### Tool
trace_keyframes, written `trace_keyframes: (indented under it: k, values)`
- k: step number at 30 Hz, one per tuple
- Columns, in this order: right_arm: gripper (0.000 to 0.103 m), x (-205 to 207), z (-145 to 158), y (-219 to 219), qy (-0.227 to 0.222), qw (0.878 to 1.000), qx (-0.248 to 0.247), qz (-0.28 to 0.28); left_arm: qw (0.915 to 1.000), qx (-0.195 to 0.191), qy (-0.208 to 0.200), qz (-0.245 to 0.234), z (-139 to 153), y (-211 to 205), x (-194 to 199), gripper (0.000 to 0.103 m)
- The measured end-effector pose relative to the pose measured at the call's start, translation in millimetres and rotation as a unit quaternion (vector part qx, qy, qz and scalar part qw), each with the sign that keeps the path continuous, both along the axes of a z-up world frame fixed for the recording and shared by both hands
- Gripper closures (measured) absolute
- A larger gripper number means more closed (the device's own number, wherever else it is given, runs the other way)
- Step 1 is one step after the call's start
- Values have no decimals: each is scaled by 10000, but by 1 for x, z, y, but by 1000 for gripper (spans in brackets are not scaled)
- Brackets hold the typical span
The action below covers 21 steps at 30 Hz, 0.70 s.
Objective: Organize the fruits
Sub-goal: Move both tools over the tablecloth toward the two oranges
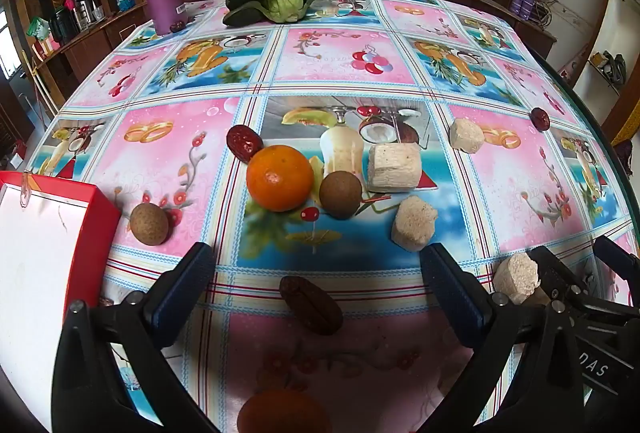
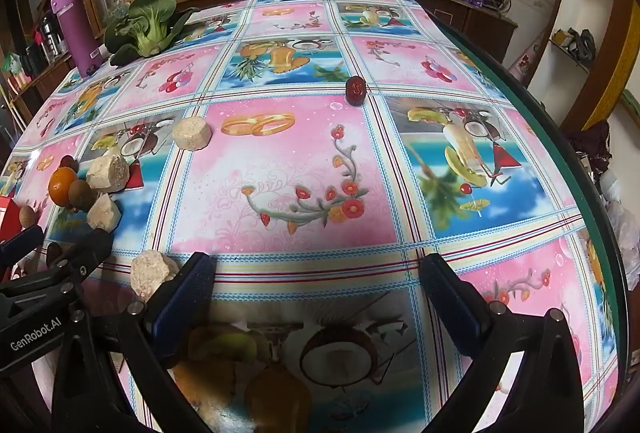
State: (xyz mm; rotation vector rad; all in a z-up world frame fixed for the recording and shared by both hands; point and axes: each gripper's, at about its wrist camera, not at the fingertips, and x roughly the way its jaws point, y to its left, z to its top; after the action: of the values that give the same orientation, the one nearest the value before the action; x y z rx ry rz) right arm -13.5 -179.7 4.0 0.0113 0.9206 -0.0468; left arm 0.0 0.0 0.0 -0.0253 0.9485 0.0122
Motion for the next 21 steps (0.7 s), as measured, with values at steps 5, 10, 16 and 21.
trace_keyframes:
  k: [5,10,16,21]
  values:
    - [0,0,0,0,0,10000,1,-1,10000,-3,-1,0,0,0,0,0]
    - [0,0,0,0,-2,10000,3,0,10000,-3,-1,0,0,0,0,0]
    - [0,0,0,0,1,10000,3,0,9994,-1,247,-232,1,1,0,0]
    - [0,-1,2,-1,61,9999,32,123,9998,40,11,-178,21,20,-31,0]
